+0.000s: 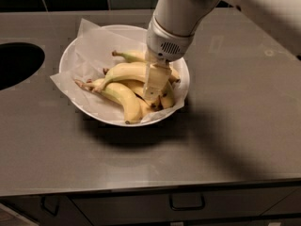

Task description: Pick banana from white bowl

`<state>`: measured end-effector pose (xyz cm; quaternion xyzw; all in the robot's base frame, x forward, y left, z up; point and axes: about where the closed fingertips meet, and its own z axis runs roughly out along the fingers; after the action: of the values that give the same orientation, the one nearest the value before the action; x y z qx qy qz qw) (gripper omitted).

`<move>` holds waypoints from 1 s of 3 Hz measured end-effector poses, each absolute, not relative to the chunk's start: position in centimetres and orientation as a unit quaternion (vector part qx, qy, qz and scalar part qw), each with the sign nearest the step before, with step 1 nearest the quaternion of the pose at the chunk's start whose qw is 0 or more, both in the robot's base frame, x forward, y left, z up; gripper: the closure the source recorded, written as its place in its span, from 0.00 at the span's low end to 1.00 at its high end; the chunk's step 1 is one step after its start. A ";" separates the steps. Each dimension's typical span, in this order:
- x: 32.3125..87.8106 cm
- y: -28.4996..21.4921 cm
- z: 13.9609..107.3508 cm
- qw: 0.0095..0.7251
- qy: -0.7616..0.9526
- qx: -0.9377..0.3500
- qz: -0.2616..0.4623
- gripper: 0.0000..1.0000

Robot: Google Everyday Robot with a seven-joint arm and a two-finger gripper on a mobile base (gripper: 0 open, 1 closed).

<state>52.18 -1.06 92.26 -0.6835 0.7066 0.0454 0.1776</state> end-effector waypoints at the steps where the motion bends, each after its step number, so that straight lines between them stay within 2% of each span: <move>1: 52.5 -1.1 92.0 0.183 0.713 -0.676 0.044 0.35; 3: 53.3 -0.6 92.0 0.203 0.734 -0.647 0.041 0.33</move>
Offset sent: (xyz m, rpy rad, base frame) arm 0.0145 0.0022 -0.0033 0.0464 -0.0236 -0.1150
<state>53.26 -0.62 92.04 -0.6465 0.7342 0.0405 0.2033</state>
